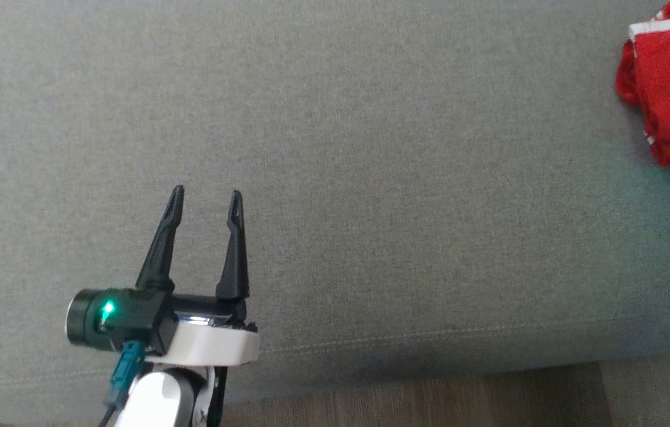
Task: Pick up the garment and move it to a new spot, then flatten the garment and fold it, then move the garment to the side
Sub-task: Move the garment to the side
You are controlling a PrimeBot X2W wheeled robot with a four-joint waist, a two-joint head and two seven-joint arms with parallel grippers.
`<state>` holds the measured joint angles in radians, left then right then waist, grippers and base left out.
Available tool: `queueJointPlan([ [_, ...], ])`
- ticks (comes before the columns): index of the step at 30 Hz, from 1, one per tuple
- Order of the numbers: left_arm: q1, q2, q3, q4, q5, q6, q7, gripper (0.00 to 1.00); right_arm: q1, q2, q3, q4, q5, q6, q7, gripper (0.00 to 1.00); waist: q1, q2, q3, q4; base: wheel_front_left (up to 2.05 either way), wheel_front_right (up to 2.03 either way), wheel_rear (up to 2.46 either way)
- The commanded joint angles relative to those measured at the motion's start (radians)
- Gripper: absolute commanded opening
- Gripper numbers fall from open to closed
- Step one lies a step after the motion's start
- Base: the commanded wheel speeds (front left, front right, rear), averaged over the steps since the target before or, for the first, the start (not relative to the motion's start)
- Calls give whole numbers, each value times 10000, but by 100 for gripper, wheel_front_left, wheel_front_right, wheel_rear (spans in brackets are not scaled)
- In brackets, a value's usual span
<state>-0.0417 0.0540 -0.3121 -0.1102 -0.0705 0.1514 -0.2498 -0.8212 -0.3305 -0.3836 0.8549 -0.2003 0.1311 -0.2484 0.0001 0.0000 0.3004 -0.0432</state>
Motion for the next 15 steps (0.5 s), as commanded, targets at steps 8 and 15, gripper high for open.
queueJointPlan([
  [8,474,-38,555,42,-610,540,-120,100,3220,2463,2056,-3852,1594,-4,-131,100,-1,0,-1248,432,0,0,0],
  [15,943,-38,859,666,-956,442,-120,100,5815,2791,3719,-6550,3111,-4,-132,100,-1,0,-2191,889,0,0,0],
])
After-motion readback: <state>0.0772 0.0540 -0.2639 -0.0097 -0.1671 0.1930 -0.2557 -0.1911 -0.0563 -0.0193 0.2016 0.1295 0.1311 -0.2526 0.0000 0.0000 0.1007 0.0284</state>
